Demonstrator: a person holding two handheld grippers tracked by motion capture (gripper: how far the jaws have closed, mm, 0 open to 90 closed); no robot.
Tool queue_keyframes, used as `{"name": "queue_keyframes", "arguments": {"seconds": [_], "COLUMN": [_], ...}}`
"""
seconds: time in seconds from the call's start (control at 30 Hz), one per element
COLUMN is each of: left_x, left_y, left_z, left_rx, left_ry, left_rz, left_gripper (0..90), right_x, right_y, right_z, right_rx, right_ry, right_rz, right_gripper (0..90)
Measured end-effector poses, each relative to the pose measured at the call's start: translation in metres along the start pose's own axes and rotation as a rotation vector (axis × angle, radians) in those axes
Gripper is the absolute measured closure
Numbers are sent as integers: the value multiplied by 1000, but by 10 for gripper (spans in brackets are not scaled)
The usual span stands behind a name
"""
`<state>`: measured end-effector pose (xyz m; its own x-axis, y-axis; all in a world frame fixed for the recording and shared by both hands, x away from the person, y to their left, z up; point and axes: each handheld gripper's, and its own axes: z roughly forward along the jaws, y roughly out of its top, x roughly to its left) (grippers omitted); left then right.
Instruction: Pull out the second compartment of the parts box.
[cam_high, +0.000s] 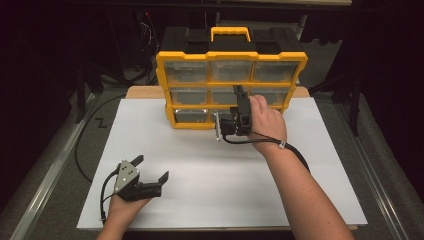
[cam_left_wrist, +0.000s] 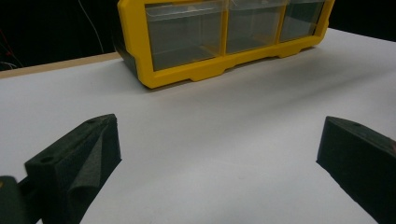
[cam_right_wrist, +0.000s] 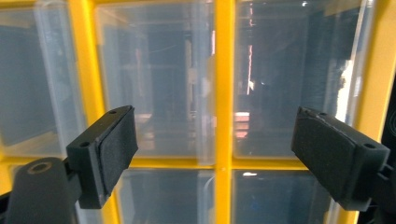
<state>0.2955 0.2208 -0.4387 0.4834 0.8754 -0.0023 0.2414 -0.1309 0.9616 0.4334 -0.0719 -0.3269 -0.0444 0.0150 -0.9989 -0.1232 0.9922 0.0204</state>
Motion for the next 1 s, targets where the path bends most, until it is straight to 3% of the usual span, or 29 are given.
{"name": "queue_keyframes", "arguments": {"seconds": [0.33,0.6,1.0], "left_x": [0,-1,-2], "left_y": [0,0,0], "left_z": [0,0,-1], "left_rx": [-3,-4,4], "left_ry": [0,2,-3], "left_rz": [5,8,17], "left_gripper": [3,4,3], "right_x": [-18,-37,-56], "right_y": [4,8,11], "right_z": [3,5,12], "right_rx": [-7,1,17], "right_ry": [-39,-71,-111], "right_rz": [-18,0,16], "right_gripper": [212,263,451]}}
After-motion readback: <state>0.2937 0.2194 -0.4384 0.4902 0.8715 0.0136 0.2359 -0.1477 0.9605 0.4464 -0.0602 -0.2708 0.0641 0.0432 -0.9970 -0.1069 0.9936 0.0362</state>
